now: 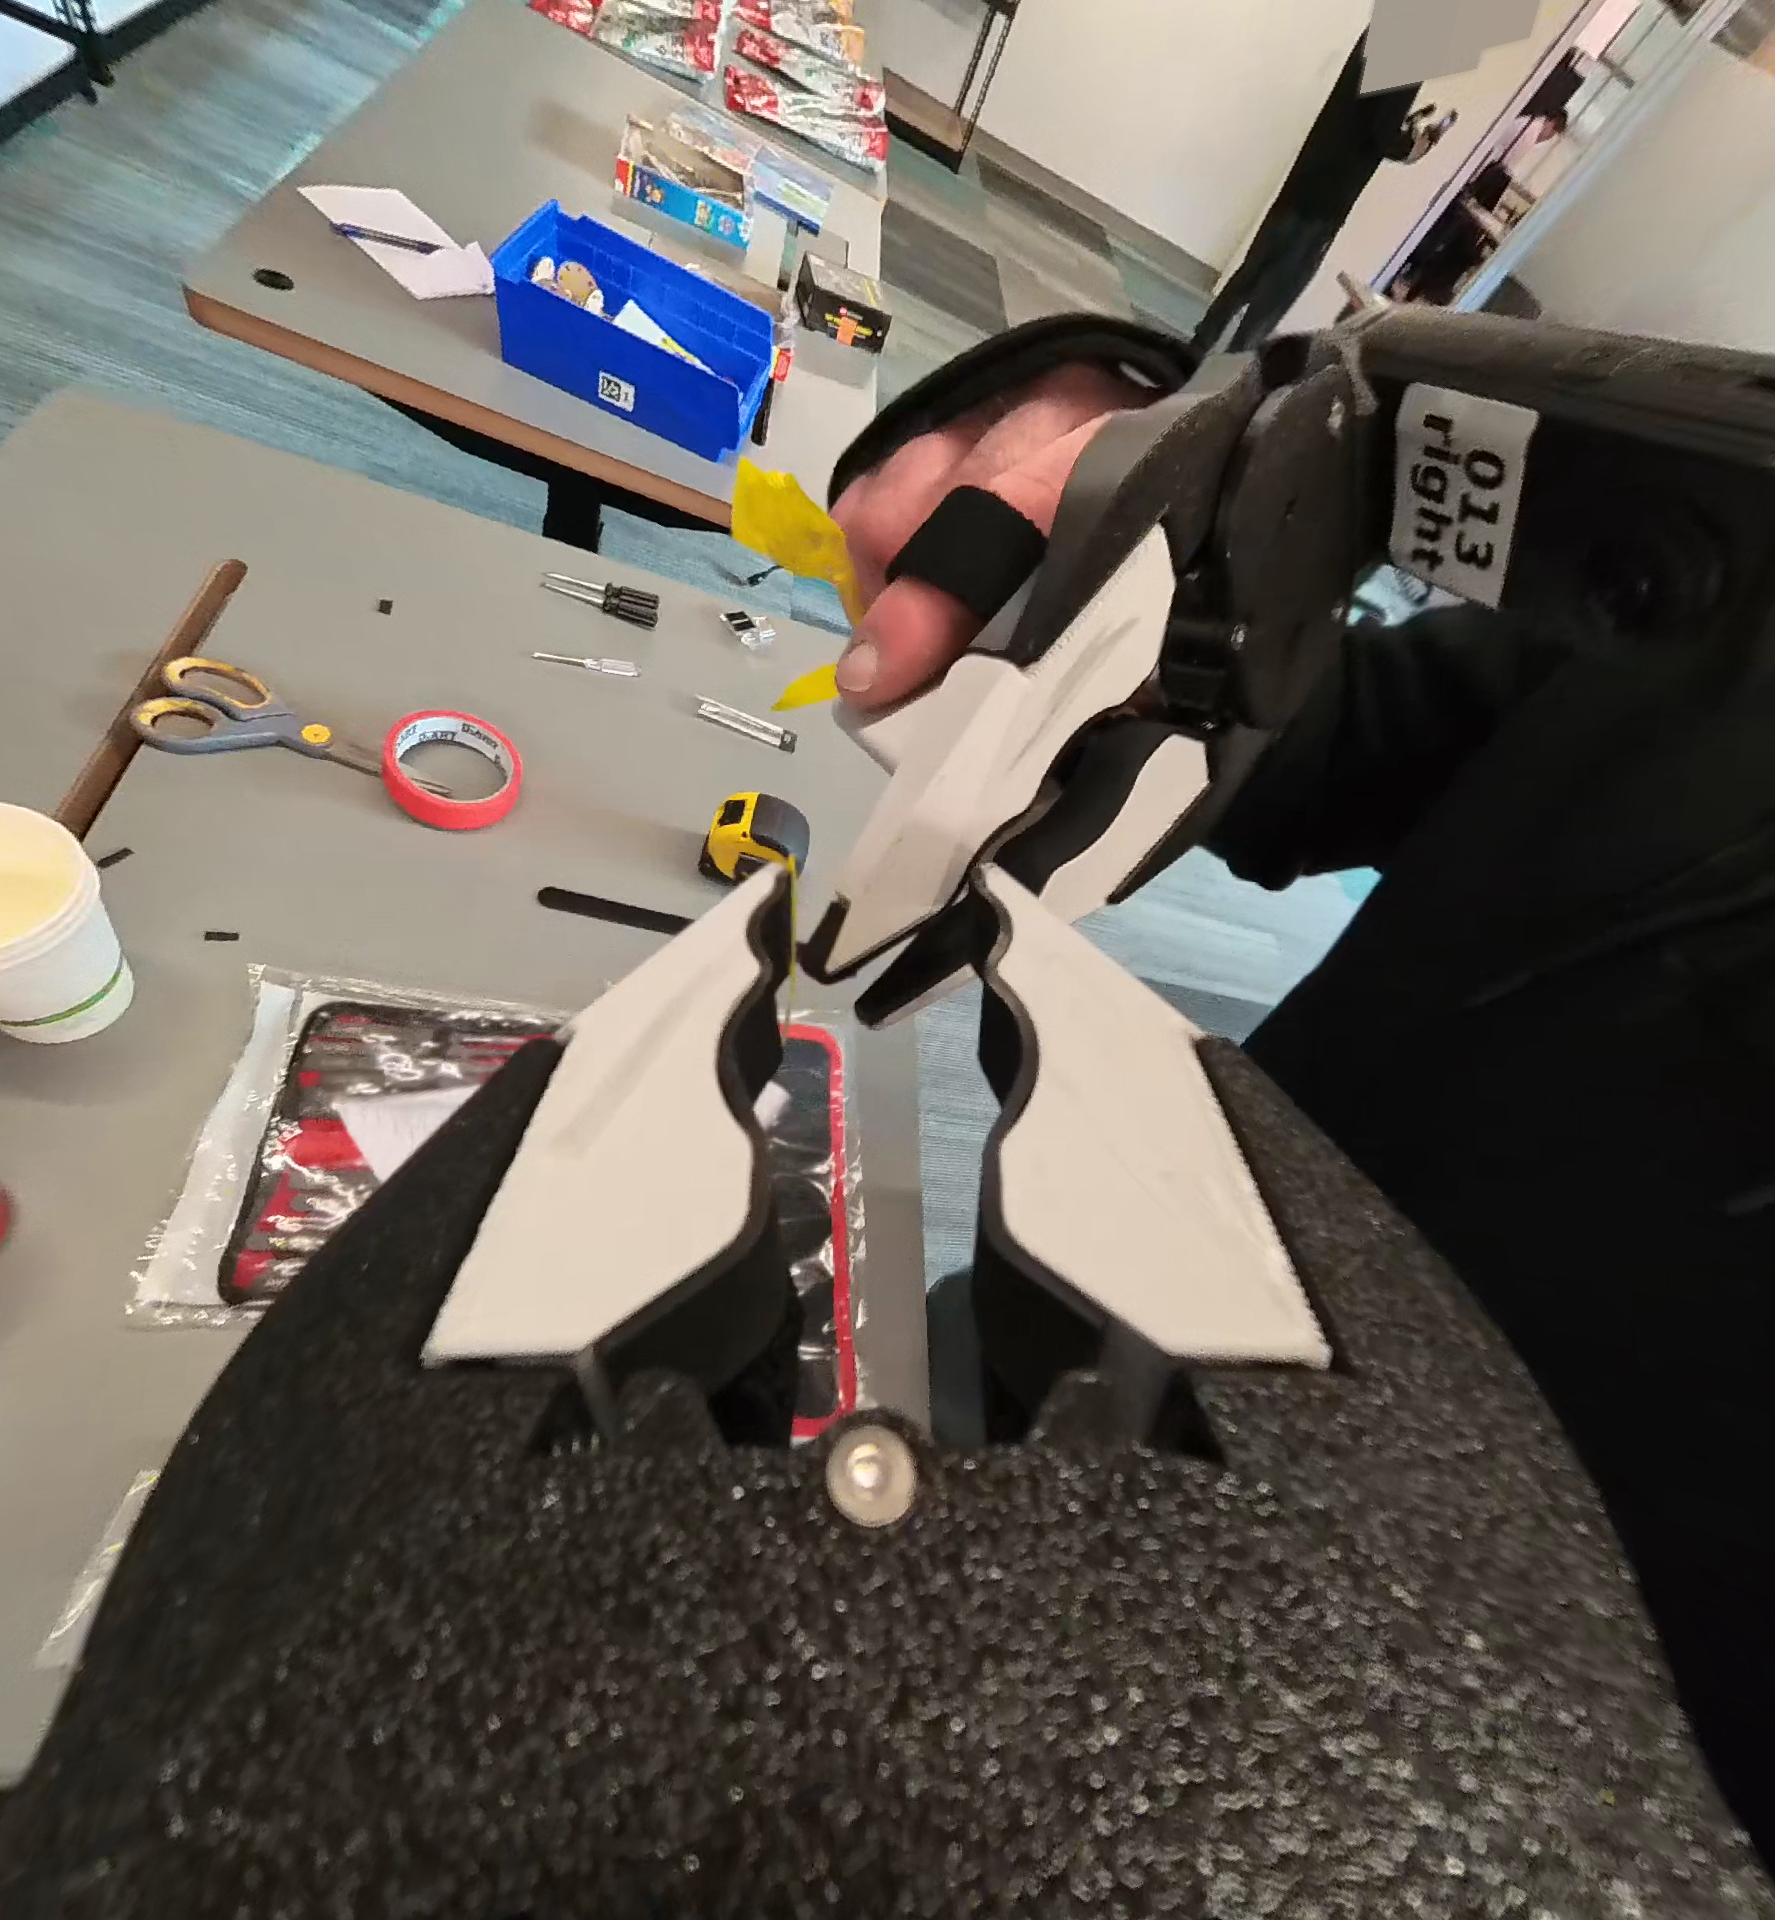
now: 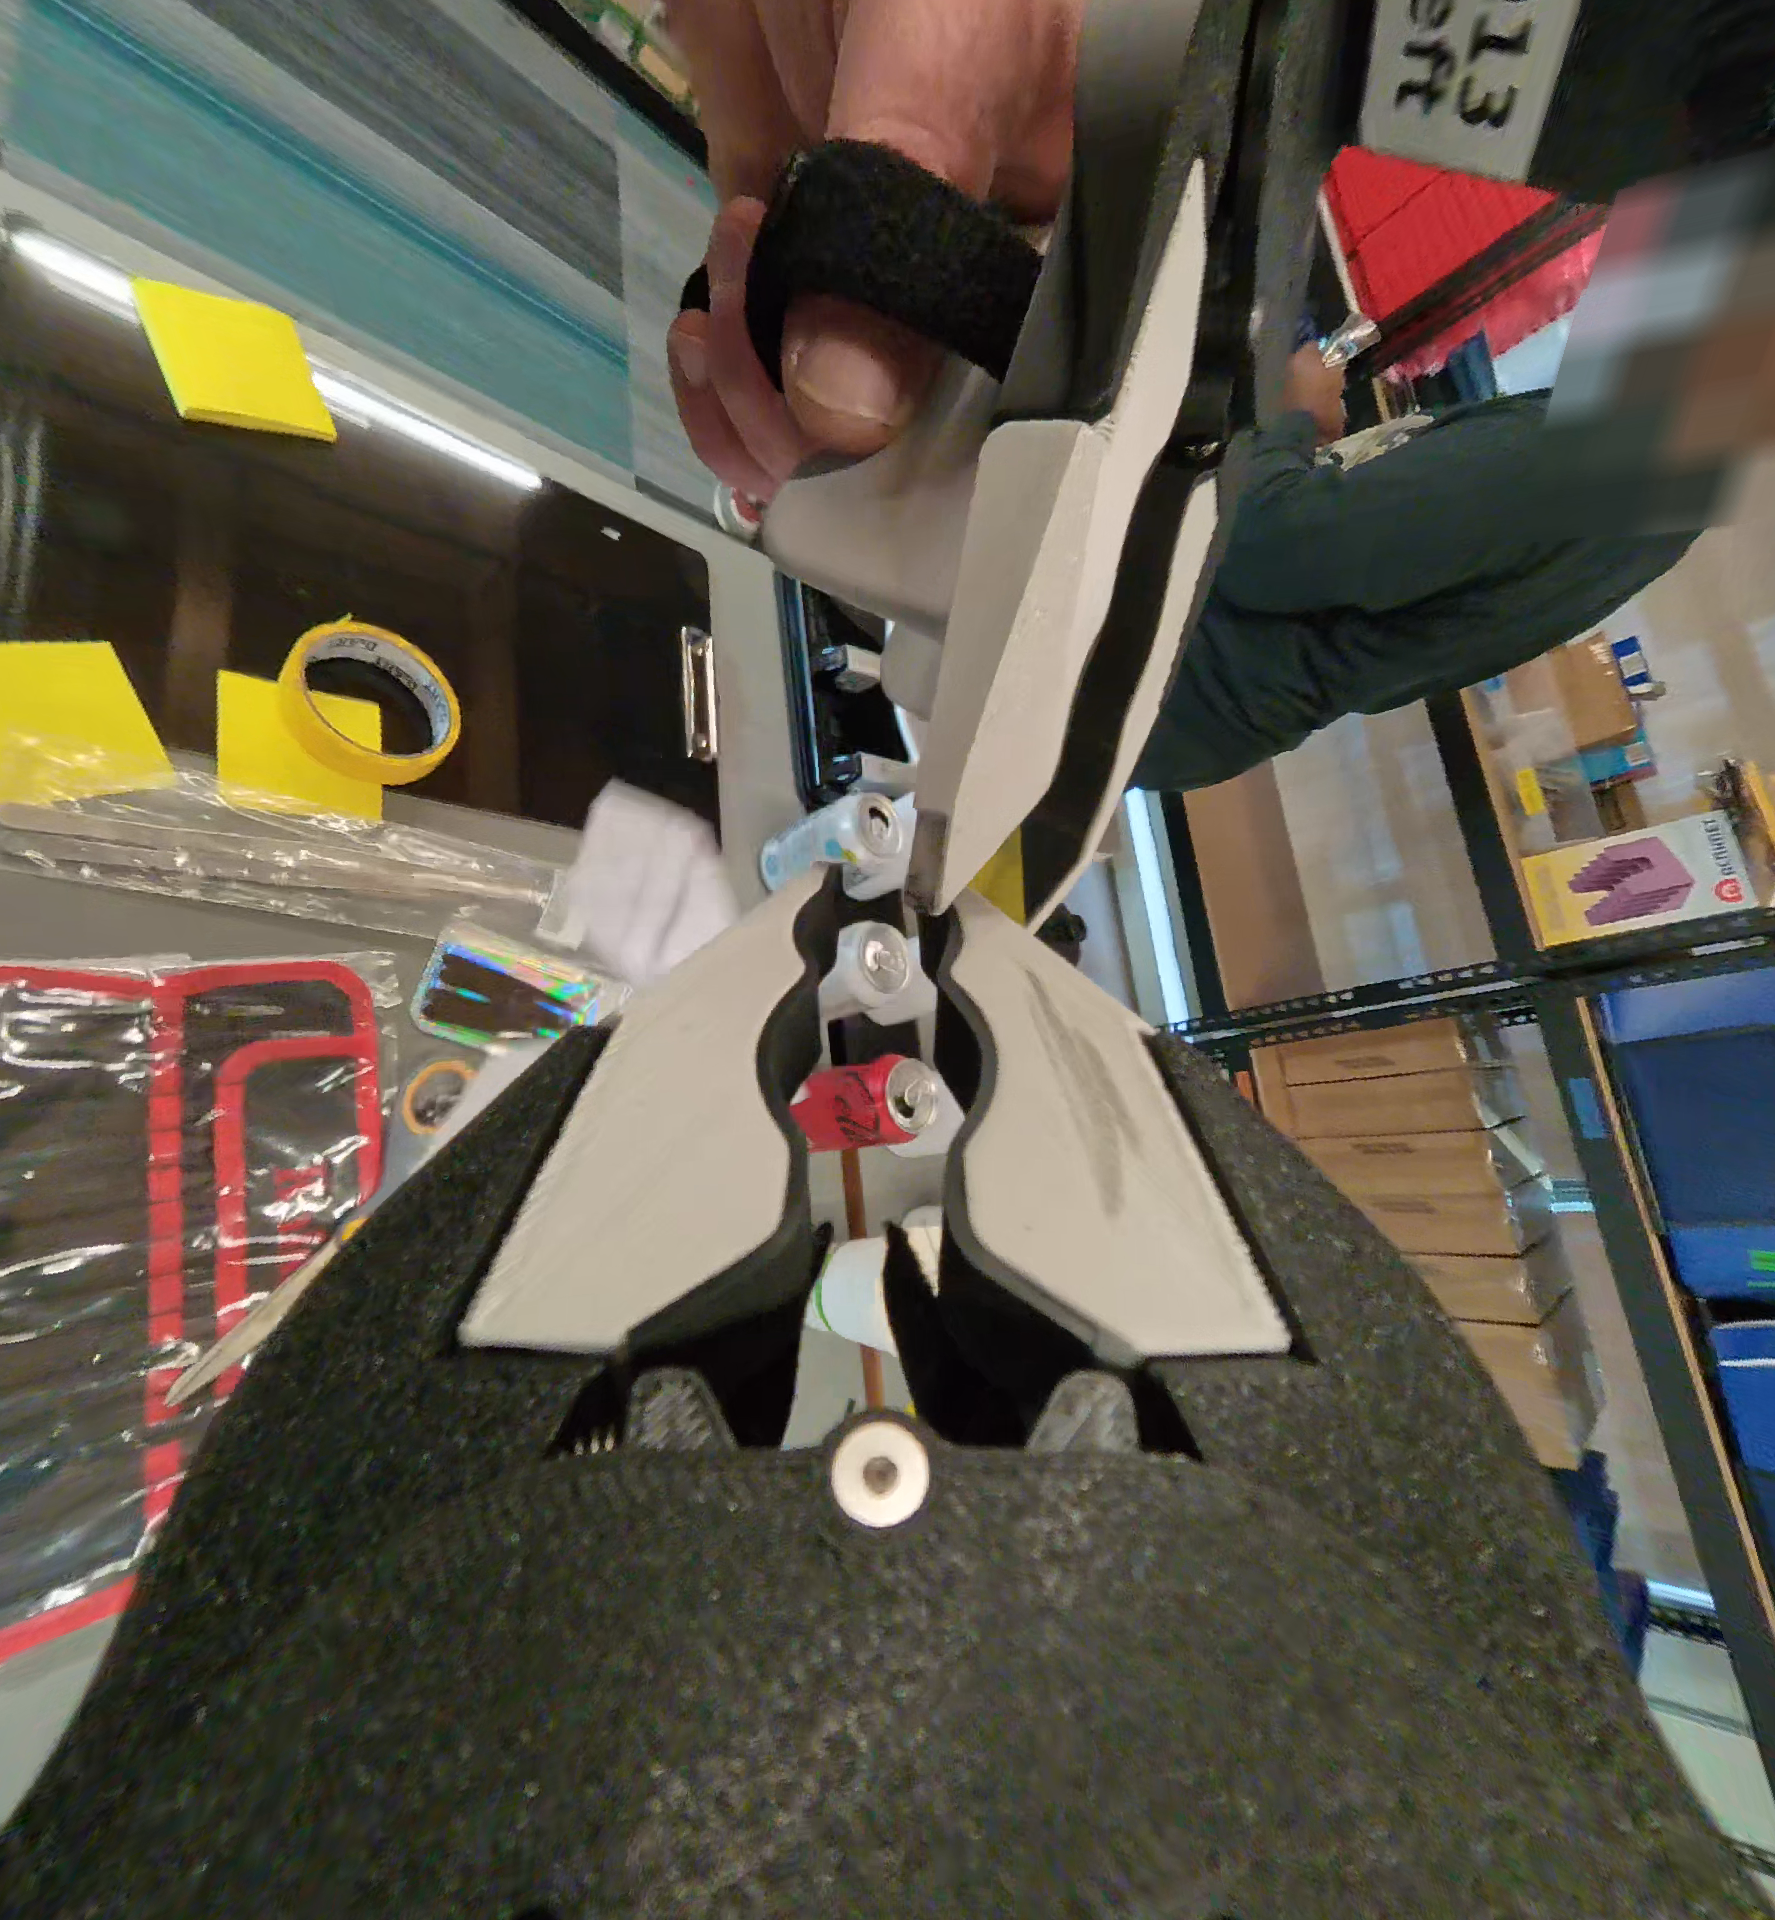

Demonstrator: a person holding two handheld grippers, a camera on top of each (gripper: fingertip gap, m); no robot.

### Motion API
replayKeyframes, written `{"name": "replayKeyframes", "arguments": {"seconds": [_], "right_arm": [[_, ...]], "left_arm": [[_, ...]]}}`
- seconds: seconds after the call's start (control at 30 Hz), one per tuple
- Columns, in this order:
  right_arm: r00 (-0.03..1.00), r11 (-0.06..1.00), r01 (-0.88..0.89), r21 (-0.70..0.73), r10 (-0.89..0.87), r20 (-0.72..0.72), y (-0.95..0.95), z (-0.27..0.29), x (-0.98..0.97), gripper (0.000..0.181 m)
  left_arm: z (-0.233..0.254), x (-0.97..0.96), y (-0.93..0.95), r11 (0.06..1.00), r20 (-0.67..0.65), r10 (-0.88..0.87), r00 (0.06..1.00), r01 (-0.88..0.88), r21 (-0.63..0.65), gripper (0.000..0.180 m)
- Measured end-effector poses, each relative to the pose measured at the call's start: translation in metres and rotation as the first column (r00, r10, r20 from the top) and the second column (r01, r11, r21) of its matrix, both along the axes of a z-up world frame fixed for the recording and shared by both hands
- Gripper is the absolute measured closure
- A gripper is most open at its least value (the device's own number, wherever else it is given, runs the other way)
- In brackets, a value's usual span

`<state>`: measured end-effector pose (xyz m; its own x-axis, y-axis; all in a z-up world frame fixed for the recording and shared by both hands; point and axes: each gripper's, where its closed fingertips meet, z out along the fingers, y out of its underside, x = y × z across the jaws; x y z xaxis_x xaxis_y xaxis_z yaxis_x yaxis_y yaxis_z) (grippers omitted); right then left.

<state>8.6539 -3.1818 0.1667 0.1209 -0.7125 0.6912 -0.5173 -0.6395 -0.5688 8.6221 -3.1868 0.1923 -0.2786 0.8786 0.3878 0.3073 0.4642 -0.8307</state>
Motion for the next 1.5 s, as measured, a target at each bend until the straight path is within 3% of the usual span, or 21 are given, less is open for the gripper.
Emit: {"name": "replayKeyframes", "arguments": {"seconds": [0.17, 0.33, 0.47, 0.6, 0.7, 0.97, 1.23, 1.4, 1.5], "right_arm": [[0.999, 0.993, -0.013, 0.114, 0.008, 0.047, -0.004, -0.001, -0.007, 0.164], [0.990, 0.920, -0.028, 0.391, -0.029, 0.139, -0.006, -0.017, -0.043, 0.160], [0.977, 0.822, 0.116, 0.557, -0.195, 0.084, -0.027, -0.067, -0.087, 0.155], [0.924, 0.691, 0.317, 0.650, -0.380, -0.046, -0.057, -0.143, -0.115, 0.153], [0.897, 0.592, 0.357, 0.722, -0.434, -0.088, -0.071, -0.201, -0.105, 0.153], [0.790, 0.465, 0.495, 0.734, -0.593, -0.157, -0.125, -0.320, -0.067, 0.147], [0.705, 0.391, 0.604, 0.695, -0.668, -0.237, -0.148, -0.384, -0.047, 0.144], [0.683, 0.353, 0.618, 0.702, -0.684, -0.257, -0.151, -0.396, -0.046, 0.177], [0.686, 0.355, 0.601, 0.716, -0.688, -0.234, -0.152, -0.396, -0.047, 0.181]], "left_arm": [[-0.015, 0.008, -0.013, 0.998, 0.003, 0.055, 0.998, -0.055, 0.005, 0.152], [-0.078, 0.031, -0.018, 0.978, -0.026, 0.180, 0.983, -0.176, 0.109, 0.147], [-0.141, 0.042, -0.021, 0.954, 0.010, 0.246, 0.969, -0.244, 0.174, 0.143], [-0.210, 0.046, -0.040, 0.953, 0.200, 0.270, 0.942, -0.291, 0.082, 0.141], [-0.249, 0.034, -0.060, 0.951, 0.209, 0.268, 0.941, -0.292, 0.096, 0.146], [-0.334, 0.014, -0.114, 0.969, 0.384, 0.235, 0.893, -0.246, -0.022, 0.146], [-0.380, 0.006, -0.147, 0.990, 0.489, 0.136, 0.862, -0.107, -0.087, 0.146], [-0.387, 0.000, -0.156, 0.994, 0.452, 0.093, 0.887, -0.057, -0.093, 0.147], [-0.391, -0.003, -0.154, 0.996, 0.435, 0.028, 0.900, 0.013, -0.092, 0.144]]}}
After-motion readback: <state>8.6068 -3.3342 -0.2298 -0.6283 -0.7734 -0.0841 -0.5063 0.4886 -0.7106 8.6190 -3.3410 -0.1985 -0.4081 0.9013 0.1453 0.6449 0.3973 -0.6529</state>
